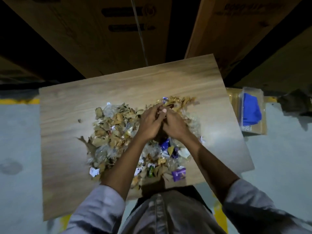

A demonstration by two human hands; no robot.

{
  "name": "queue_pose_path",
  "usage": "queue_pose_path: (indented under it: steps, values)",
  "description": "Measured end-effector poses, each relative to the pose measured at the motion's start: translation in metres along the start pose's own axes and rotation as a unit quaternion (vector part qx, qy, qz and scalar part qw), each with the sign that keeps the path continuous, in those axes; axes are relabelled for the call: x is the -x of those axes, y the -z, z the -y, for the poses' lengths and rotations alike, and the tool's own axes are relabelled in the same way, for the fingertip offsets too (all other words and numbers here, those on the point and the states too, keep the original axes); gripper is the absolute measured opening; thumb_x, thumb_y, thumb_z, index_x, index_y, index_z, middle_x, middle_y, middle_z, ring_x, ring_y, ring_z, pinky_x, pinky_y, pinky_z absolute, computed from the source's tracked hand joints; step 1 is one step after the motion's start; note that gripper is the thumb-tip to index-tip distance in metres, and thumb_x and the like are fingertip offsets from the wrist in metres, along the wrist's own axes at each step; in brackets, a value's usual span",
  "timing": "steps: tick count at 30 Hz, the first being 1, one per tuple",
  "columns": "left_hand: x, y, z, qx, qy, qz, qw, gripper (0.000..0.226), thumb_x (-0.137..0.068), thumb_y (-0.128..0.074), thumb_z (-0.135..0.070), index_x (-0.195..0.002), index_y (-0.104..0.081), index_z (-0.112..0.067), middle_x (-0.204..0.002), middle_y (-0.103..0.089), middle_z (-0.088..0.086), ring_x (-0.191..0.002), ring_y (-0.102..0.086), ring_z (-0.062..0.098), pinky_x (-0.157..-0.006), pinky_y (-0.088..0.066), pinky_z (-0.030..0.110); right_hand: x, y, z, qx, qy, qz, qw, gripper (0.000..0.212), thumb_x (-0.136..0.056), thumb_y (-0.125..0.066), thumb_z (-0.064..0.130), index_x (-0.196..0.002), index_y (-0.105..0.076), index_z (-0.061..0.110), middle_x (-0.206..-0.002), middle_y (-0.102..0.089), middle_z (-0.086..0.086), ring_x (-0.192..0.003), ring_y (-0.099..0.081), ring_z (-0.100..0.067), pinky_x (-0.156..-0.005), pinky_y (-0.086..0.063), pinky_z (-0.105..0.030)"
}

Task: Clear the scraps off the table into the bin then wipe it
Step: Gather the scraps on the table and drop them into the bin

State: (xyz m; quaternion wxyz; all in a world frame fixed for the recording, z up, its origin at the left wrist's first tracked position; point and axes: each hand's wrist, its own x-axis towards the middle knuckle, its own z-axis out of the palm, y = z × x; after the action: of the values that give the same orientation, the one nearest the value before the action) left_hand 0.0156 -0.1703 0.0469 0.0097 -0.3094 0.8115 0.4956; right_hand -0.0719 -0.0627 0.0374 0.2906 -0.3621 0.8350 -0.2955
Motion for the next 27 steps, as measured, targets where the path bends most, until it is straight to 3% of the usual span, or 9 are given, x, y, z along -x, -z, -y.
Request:
queue_pose_path:
  steps: [2,4,6,8,12,15,19,23,27]
  values:
    - [0.02,0.008,0.001,-0.007,0.006,0.014,1.0,0.06,-0.105,-0.039,-0.058,-0.154,-0.044,-0.024,-0.155,-0.048,0.007,-0.143,-0.043,0.027,-0.119,-0.032,0.052,0.023,-0.015,0.004,0.009,-0.004,0.027,1.0,0.061,-0.09,-0.057,0.012,-0.149,-0.041,0.016,-0.131,-0.062,-0.018,-0.118,-0.06,-0.038,-0.097,-0.053,-0.047]
    - [0.04,0.019,0.0,-0.005,-0.035,-0.01,0.999,0.064,-0.102,-0.035,-0.063,-0.154,-0.043,-0.027,-0.156,-0.046,0.007,-0.145,-0.039,0.028,-0.12,-0.03,0.053,0.045,-0.016,0.004,-0.025,0.001,-0.062,0.998,0.056,-0.097,-0.056,0.027,-0.151,-0.04,0.029,-0.139,-0.058,-0.009,-0.125,-0.056,-0.03,-0.103,-0.05,-0.05]
    - [0.061,0.03,0.002,-0.004,-0.079,-0.076,0.994,0.066,-0.097,-0.033,-0.067,-0.151,-0.044,-0.031,-0.157,-0.045,0.005,-0.147,-0.033,0.024,-0.122,-0.023,0.054,0.066,-0.009,0.0,-0.088,0.0,-0.173,0.981,0.045,-0.1,-0.055,0.044,-0.144,-0.051,0.039,-0.145,-0.057,0.004,-0.133,-0.052,-0.022,-0.109,-0.045,-0.054]
    - [0.083,0.028,0.013,-0.045,-0.072,-0.132,0.988,0.074,-0.091,-0.033,-0.071,-0.152,-0.042,-0.03,-0.16,-0.038,0.005,-0.148,-0.025,0.016,-0.123,-0.012,0.057,0.09,-0.003,-0.009,-0.119,-0.023,-0.218,0.968,0.04,-0.095,-0.059,0.056,-0.132,-0.063,0.043,-0.146,-0.057,0.013,-0.139,-0.045,-0.019,-0.114,-0.037,-0.056]
    - [0.118,-0.002,0.036,-0.198,-0.042,-0.13,0.971,0.099,-0.081,-0.026,-0.089,-0.16,-0.024,-0.031,-0.169,-0.012,0.008,-0.155,-0.009,0.033,-0.116,0.001,0.075,0.123,-0.01,-0.022,-0.12,-0.187,-0.222,0.949,0.055,-0.083,-0.064,0.073,-0.134,-0.058,0.054,-0.164,-0.028,0.015,-0.15,-0.019,-0.022,-0.118,-0.025,-0.058]
    - [0.13,-0.023,0.035,-0.123,0.042,-0.143,0.981,0.105,-0.073,-0.027,-0.096,-0.161,-0.018,-0.038,-0.17,0.002,0.008,-0.155,-0.002,0.039,-0.115,-0.005,0.075,0.126,-0.017,-0.024,-0.162,-0.301,-0.196,0.919,0.074,-0.073,-0.067,0.082,-0.141,-0.04,0.064,-0.168,-0.002,0.014,-0.154,-0.007,-0.031,-0.115,-0.02,-0.07]
    - [0.115,-0.037,0.028,0.022,0.148,-0.057,0.987,0.097,-0.079,-0.046,-0.086,-0.159,-0.004,-0.051,-0.169,0.018,-0.001,-0.155,0.008,0.043,-0.116,-0.004,0.076,0.11,-0.033,-0.015,-0.196,-0.314,-0.124,0.921,0.084,-0.08,-0.066,0.076,-0.154,-0.036,0.048,-0.171,0.001,-0.005,-0.154,-0.005,-0.042,-0.12,-0.021,-0.066]
    - [0.098,-0.043,0.022,0.059,0.167,-0.021,0.984,0.086,-0.079,-0.039,-0.084,-0.157,-0.017,-0.054,-0.17,0.002,-0.007,-0.155,-0.005,0.041,-0.116,-0.016,0.065,0.092,-0.061,-0.007,-0.197,-0.292,-0.095,0.931,0.061,-0.095,-0.061,0.057,-0.151,-0.041,0.046,-0.165,-0.015,-0.013,-0.152,-0.01,-0.04,-0.123,-0.022,-0.052]
    - [0.094,-0.044,0.022,0.076,0.17,-0.037,0.982,0.079,-0.078,-0.031,-0.086,-0.15,-0.034,-0.053,-0.165,-0.017,-0.008,-0.15,-0.016,0.031,-0.114,-0.019,0.057,0.082,-0.085,0.006,-0.273,-0.273,-0.122,0.914,0.049,-0.097,-0.064,0.038,-0.142,-0.058,0.021,-0.149,-0.039,-0.014,-0.141,-0.042,-0.034,-0.113,-0.039,-0.037]
